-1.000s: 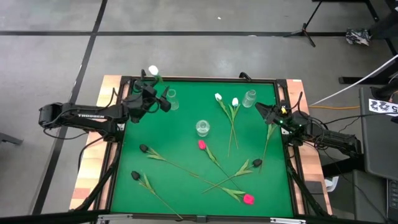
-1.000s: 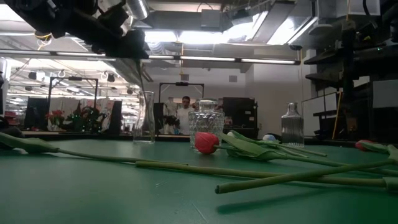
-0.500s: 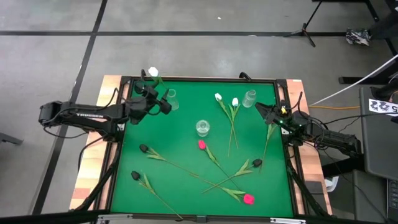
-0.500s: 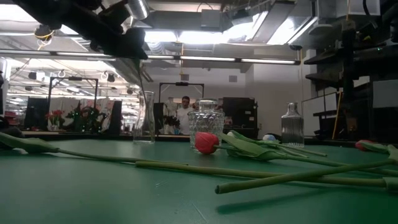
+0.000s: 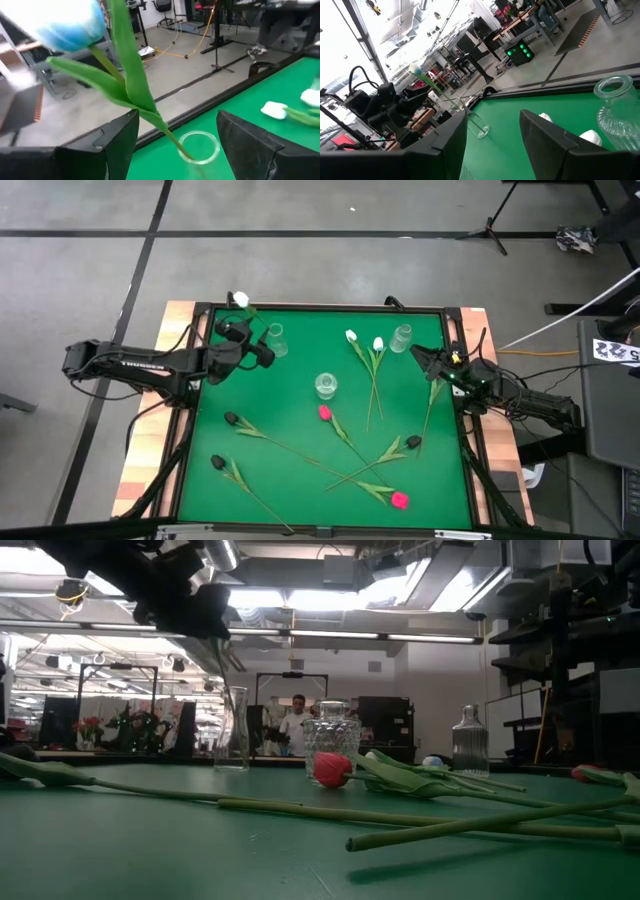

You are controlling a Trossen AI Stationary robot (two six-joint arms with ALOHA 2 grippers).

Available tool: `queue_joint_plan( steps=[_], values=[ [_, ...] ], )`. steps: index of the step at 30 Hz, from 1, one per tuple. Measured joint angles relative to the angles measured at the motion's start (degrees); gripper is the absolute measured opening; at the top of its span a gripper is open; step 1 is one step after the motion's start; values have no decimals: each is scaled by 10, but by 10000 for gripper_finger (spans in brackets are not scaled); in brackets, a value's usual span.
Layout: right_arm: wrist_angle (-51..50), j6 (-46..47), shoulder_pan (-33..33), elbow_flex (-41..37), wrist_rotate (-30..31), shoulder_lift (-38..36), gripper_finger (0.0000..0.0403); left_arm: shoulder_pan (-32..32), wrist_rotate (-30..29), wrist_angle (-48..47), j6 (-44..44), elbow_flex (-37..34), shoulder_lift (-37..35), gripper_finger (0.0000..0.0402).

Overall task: Sort flowers into vase by color
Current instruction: Put the top left black tulip into the bottom transparent vase

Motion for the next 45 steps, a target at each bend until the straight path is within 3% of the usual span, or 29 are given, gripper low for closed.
queue_joint_plan(
  steps=[3,10,14,18,25,34,45],
  values=[
    [0,0,0,0,0,0,184,-16,17,-9,-34,1,-6,263],
    [-7,0,0,0,0,0,184,-80,152,-58,-118,1,-26,263],
    [-15,0,0,0,0,0,184,-118,274,-62,-155,3,-28,263],
    [-16,0,0,1,0,0,184,-151,389,-157,-197,42,-24,263],
    [-17,-1,0,1,0,0,184,-199,440,-306,-215,118,2,263],
    [-20,0,0,1,0,0,184,-243,533,-318,-193,130,88,263],
    [-21,0,0,1,0,0,184,-252,568,-369,-146,130,196,263]
  ],
)
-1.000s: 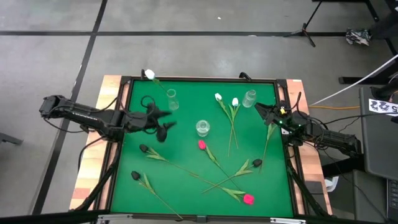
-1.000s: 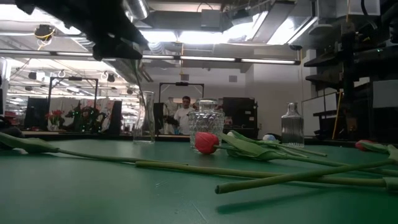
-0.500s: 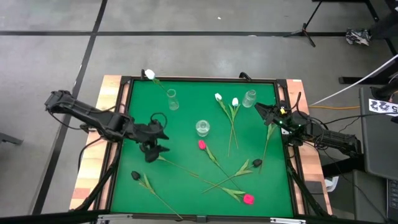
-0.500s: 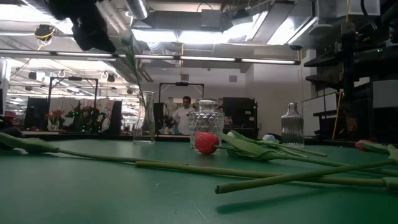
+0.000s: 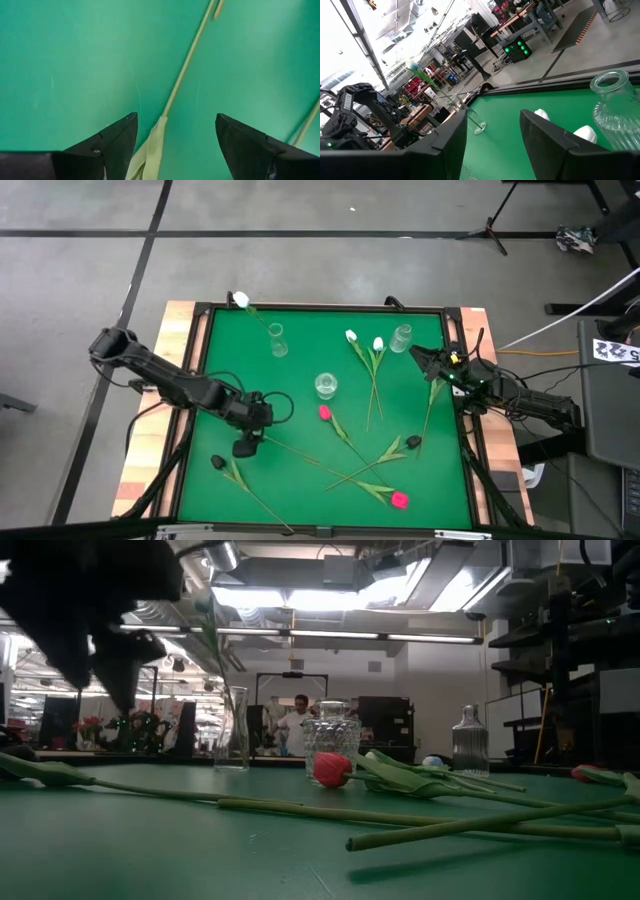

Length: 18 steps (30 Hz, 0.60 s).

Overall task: Sort flowers into vase by color
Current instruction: Put the top left black tulip into the bottom transparent vase

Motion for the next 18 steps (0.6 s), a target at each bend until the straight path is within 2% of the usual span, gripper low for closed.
queue_joint_plan(
  steps=[18],
  values=[
    [-7,0,0,0,0,0,184,0,16,-10,79,0,124,263]
  ],
)
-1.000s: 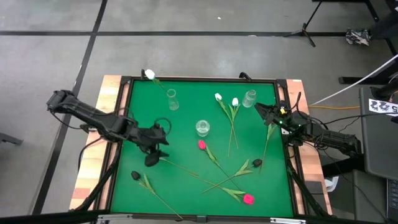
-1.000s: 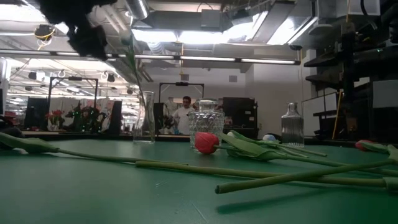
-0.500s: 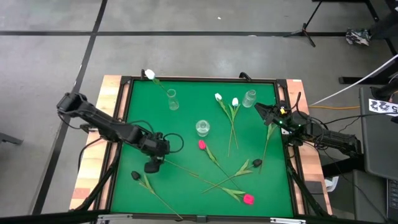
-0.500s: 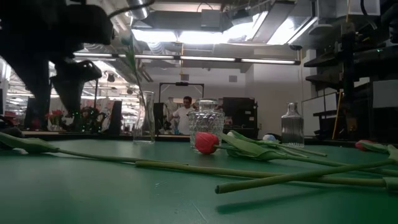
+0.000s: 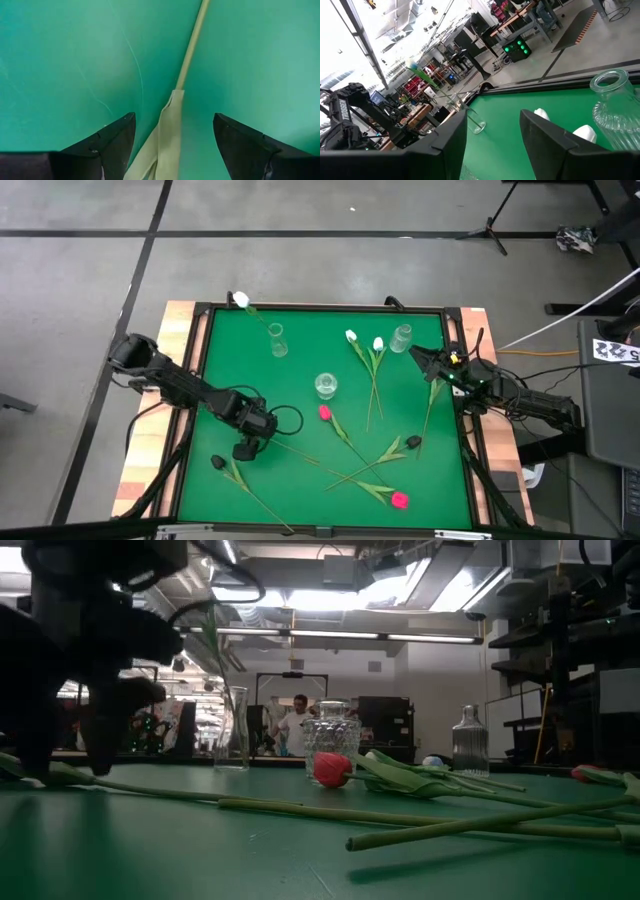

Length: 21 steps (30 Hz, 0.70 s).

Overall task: Sort flowers into vase by color
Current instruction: Put the top left black tulip into the bottom transparent vase

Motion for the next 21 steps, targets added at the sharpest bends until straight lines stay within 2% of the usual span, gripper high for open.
queue_joint_plan(
  steps=[3,6,18,21],
  values=[
    [0,0,0,0,0,0,184,2,-1,0,5,0,19,258],
    [-1,0,0,0,0,0,184,3,-2,-1,2,3,31,233],
    [-1,0,0,0,0,0,184,9,-2,-5,-29,1,31,43],
    [-1,0,0,0,0,0,184,14,6,-24,-37,12,33,11]
  ],
)
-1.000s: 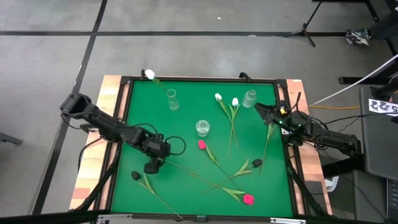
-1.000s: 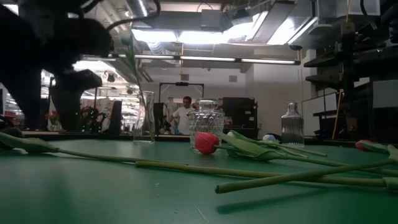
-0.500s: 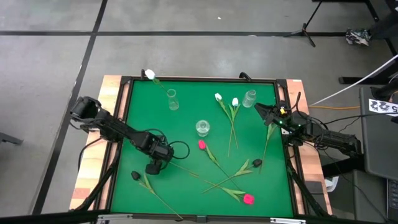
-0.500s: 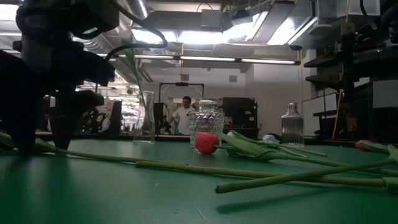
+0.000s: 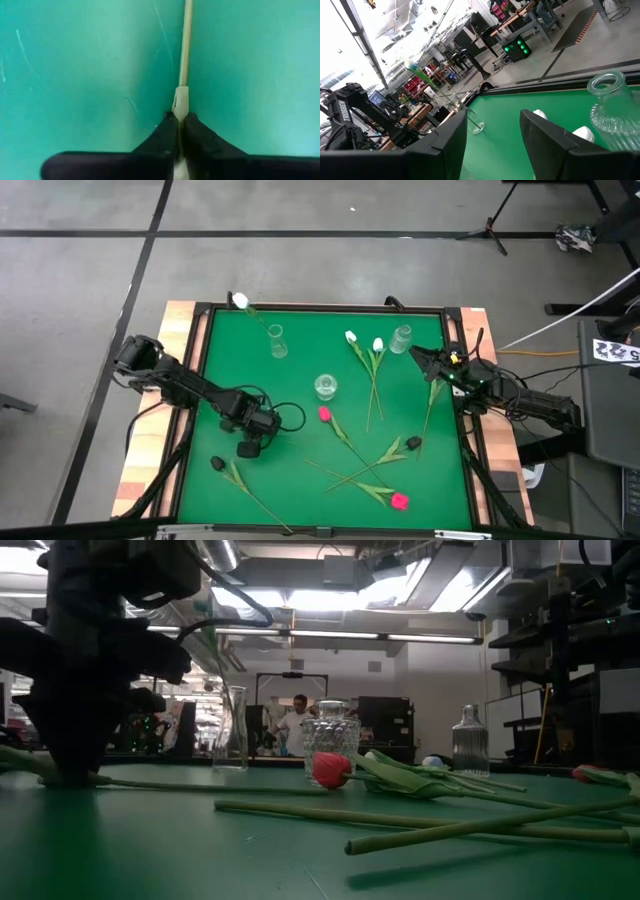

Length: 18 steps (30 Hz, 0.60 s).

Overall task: Sort flowers into vase by color
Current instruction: Put the top left black tulip into the bottom transparent vase

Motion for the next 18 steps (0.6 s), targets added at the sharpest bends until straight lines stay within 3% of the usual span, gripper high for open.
queue_joint_plan(
  steps=[9,18],
  values=[
    [0,-1,0,0,0,0,184,10,-9,-167,5,85,2,8],
    [0,-2,0,0,0,0,184,25,-72,-410,9,256,1,6]
  ],
)
